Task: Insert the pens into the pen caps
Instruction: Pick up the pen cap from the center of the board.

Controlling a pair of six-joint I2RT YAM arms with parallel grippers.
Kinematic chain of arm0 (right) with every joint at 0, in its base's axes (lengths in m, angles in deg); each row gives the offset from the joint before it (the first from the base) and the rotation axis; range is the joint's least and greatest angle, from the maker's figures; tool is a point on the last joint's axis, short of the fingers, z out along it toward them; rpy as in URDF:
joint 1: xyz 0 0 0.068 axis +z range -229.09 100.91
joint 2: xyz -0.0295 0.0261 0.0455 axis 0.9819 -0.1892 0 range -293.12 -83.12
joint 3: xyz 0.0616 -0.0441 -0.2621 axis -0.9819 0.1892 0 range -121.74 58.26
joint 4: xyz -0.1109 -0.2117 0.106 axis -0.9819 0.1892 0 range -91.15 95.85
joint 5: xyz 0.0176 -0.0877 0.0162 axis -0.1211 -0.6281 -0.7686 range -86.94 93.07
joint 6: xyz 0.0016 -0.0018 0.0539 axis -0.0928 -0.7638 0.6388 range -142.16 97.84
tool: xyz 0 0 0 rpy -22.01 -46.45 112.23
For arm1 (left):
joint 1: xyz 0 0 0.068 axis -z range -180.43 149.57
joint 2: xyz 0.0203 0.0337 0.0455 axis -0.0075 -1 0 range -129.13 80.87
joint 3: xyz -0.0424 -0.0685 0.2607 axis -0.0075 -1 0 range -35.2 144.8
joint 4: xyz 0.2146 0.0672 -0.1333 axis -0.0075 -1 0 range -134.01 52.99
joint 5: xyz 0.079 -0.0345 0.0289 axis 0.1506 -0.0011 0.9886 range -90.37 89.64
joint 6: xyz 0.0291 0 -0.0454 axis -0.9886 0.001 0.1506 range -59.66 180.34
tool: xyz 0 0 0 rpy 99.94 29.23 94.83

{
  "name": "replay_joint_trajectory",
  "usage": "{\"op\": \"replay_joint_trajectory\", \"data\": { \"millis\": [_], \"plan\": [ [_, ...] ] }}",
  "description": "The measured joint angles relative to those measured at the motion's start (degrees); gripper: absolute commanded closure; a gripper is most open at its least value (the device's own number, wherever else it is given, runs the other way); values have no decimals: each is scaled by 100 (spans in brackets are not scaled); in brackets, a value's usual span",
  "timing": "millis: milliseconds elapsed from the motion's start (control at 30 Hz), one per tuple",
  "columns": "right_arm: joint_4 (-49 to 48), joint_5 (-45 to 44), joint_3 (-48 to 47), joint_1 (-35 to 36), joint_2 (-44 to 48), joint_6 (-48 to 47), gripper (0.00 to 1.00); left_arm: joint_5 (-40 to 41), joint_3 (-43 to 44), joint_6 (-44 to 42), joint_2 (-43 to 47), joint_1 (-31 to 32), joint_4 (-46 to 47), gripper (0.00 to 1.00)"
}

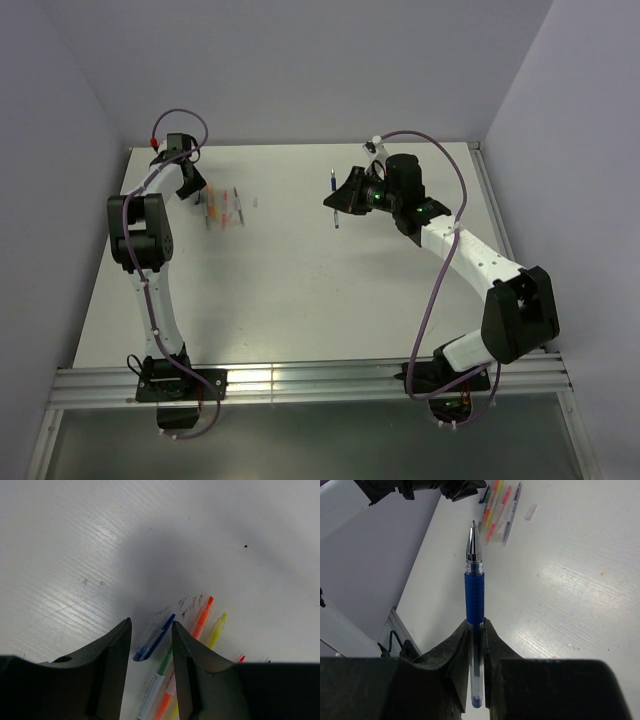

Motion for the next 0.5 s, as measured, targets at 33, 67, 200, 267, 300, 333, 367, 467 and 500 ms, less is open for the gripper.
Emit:
{"op": "replay_joint_trajectory", "data": {
  "millis": [33, 67, 200, 267, 300, 333, 367, 467, 500],
  "plan": [
    [0, 0, 0, -2, 0, 0, 100, 0, 7, -13, -4, -2, -2, 57],
    [0, 0, 0, -2, 0, 0, 100, -2, 13, -20, -7, -2, -2, 57],
    [0, 0, 7, -2, 0, 0, 100, -39, 26, -24, -20, -2, -13, 57],
    [-2, 2, 9, -4, 0, 0, 100, -46, 35, -24, -22, -2, -17, 57],
    [-2, 2, 9, -4, 0, 0, 100, -61, 35, -26, -22, -2, -15, 57],
    [-2, 2, 9, -9, 0, 0, 100, -72, 35, -26, -22, 0, -15, 57],
    [-2, 4, 9, -13, 0, 0, 100, -83, 35, -26, -22, 0, -15, 57],
    [-2, 2, 9, -24, 0, 0, 100, -90, 37, -42, -26, 2, -17, 57],
    [-2, 4, 9, -24, 0, 2, 100, -92, 37, -44, -26, 2, -22, 57]
  ]
}}
